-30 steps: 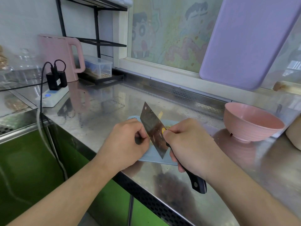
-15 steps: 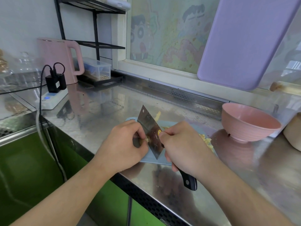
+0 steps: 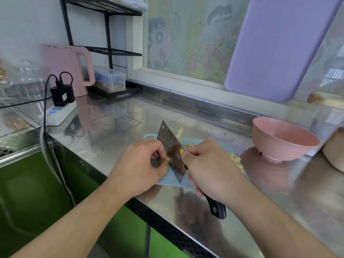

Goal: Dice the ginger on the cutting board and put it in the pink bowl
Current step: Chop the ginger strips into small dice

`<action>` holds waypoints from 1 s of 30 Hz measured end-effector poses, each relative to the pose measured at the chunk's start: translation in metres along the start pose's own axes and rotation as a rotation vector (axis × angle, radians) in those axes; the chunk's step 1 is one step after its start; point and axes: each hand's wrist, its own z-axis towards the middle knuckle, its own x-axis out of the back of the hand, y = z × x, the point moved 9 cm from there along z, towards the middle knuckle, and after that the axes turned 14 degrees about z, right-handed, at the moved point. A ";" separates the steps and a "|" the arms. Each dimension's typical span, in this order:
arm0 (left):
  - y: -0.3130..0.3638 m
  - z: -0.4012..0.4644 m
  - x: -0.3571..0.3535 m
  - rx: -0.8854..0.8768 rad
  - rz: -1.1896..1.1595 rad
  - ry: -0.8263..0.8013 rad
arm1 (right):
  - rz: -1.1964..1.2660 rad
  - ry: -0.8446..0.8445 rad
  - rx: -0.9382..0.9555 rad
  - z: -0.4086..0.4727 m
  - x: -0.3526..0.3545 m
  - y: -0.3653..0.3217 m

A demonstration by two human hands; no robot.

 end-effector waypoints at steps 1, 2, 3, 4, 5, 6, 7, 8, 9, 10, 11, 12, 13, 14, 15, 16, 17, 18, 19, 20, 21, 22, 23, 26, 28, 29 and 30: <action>0.000 0.000 -0.001 -0.003 -0.016 -0.002 | -0.002 0.002 0.003 0.001 0.001 0.001; 0.000 0.000 -0.001 -0.006 -0.027 -0.004 | -0.001 0.005 0.003 0.001 0.002 0.002; 0.000 0.000 -0.001 -0.007 -0.033 -0.006 | 0.000 0.011 0.000 0.002 0.003 0.003; 0.000 0.000 -0.001 -0.005 -0.038 -0.008 | 0.000 0.014 -0.005 0.003 0.004 0.005; 0.000 0.000 -0.001 -0.002 -0.045 -0.011 | 0.002 0.015 -0.008 0.003 0.005 0.006; 0.001 0.000 -0.001 -0.002 -0.060 -0.013 | 0.004 0.015 -0.007 0.003 0.005 0.006; 0.002 0.000 0.000 -0.006 -0.075 -0.015 | 0.006 0.016 -0.004 0.002 0.005 0.005; 0.004 0.000 0.001 -0.014 -0.087 -0.014 | 0.008 0.017 0.001 0.002 0.005 0.004; 0.005 0.000 0.002 -0.025 -0.093 -0.012 | 0.009 0.019 0.006 0.002 0.004 0.004; 0.006 0.000 0.002 -0.034 -0.094 -0.009 | 0.010 0.019 0.005 0.002 0.004 0.004; 0.006 0.000 0.002 -0.039 -0.093 -0.007 | 0.009 0.019 0.001 0.002 0.004 0.004; 0.006 0.000 0.002 -0.040 -0.091 -0.007 | 0.007 0.021 -0.005 0.003 0.005 0.005; 0.005 0.000 0.001 -0.037 -0.091 -0.008 | 0.007 0.024 -0.010 0.003 0.006 0.006; 0.004 0.000 0.001 -0.034 -0.092 -0.009 | 0.008 0.028 -0.013 0.002 0.007 0.006; 0.003 -0.001 0.001 -0.031 -0.095 -0.007 | 0.010 0.031 -0.012 0.002 0.009 0.005; 0.003 -0.001 0.001 -0.026 -0.099 -0.003 | 0.011 0.034 -0.011 0.001 0.012 0.003; 0.002 -0.001 0.001 -0.019 -0.100 0.002 | 0.013 0.037 -0.012 0.000 0.014 0.002; 0.002 -0.001 0.000 -0.010 -0.100 0.005 | 0.020 0.039 -0.015 -0.001 0.016 0.000; 0.001 -0.001 0.000 -0.003 -0.099 0.006 | 0.028 0.040 -0.017 -0.001 0.017 -0.001; 0.000 -0.001 -0.001 0.003 -0.099 0.004 | 0.035 0.042 -0.018 -0.002 0.019 -0.002; -0.001 -0.001 -0.002 0.007 -0.097 0.001 | 0.042 0.044 -0.019 -0.002 0.020 -0.002; -0.002 -0.001 -0.002 0.011 -0.097 -0.001 | 0.049 0.045 -0.018 -0.003 0.021 -0.002; -0.002 -0.001 -0.002 0.014 -0.095 -0.001 | 0.056 0.044 -0.016 -0.003 0.021 -0.003; -0.002 -0.001 -0.002 0.016 -0.088 0.005 | 0.070 0.034 -0.013 -0.003 0.018 -0.003; -0.001 -0.001 -0.001 0.012 -0.090 0.009 | 0.066 0.024 -0.009 -0.004 0.015 -0.002; -0.001 -0.001 -0.001 0.009 -0.092 0.008 | 0.062 0.019 -0.008 -0.004 0.014 -0.002; -0.001 -0.001 -0.001 0.005 -0.095 0.008 | 0.061 0.016 -0.008 -0.004 0.013 -0.002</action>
